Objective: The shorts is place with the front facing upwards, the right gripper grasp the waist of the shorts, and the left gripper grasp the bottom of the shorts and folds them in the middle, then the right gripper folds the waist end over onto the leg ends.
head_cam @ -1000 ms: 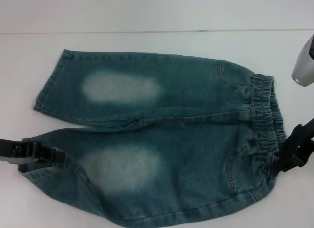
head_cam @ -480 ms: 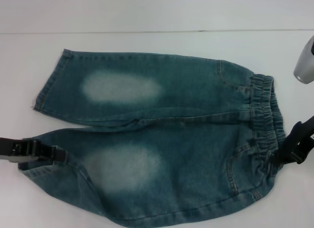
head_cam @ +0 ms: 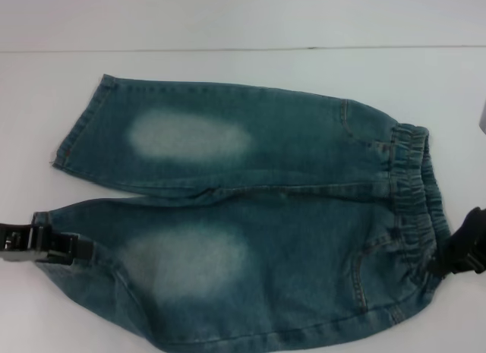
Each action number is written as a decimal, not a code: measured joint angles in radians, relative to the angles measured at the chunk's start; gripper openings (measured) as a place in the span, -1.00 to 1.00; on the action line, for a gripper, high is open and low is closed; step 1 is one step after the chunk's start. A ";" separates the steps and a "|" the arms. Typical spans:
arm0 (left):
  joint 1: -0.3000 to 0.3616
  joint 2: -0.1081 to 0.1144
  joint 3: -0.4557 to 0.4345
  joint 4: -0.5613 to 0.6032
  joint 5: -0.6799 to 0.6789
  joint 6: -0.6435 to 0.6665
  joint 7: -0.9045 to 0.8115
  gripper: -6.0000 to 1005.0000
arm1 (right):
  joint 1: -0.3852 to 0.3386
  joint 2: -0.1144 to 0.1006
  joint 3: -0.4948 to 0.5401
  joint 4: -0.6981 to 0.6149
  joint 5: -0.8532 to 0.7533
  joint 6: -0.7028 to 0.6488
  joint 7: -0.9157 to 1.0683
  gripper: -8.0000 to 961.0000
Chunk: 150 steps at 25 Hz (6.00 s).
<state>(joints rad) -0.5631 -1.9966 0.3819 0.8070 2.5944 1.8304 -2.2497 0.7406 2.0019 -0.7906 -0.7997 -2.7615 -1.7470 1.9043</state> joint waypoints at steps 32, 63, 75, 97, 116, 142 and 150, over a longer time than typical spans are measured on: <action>-0.007 0.015 -0.036 -0.063 -0.342 -0.249 0.058 -0.93 | -0.206 -0.033 0.340 0.211 0.437 0.149 -0.275 -0.91; -0.095 -0.051 -0.023 -0.187 -0.559 -0.729 0.172 -0.93 | -0.304 0.030 0.470 0.408 0.864 0.448 -0.467 -0.91; -0.129 -0.086 -0.022 -0.191 -0.596 -0.818 0.272 -0.93 | -0.280 0.042 0.493 0.415 0.891 0.520 -0.461 -0.91; -0.176 -0.099 0.106 -0.210 -0.637 -1.050 0.352 -0.92 | -0.225 0.047 0.436 0.415 0.896 0.644 -0.462 -0.88; -0.183 -0.100 0.181 -0.249 -0.635 -1.163 0.350 -0.77 | -0.200 0.040 0.342 0.421 0.895 0.701 -0.401 -0.60; -0.103 -0.095 0.175 -0.183 -0.638 -0.782 0.409 0.87 | -0.263 -0.082 0.181 0.215 0.814 0.495 -0.017 0.96; -0.083 -0.095 0.181 -0.175 -0.635 -0.556 0.556 0.86 | -0.241 -0.136 0.176 0.064 0.668 0.315 0.290 0.95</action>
<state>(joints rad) -0.6465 -2.0917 0.5625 0.6323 1.9596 1.2744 -1.6934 0.4999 1.8659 -0.6149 -0.7358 -2.0933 -1.4324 2.1939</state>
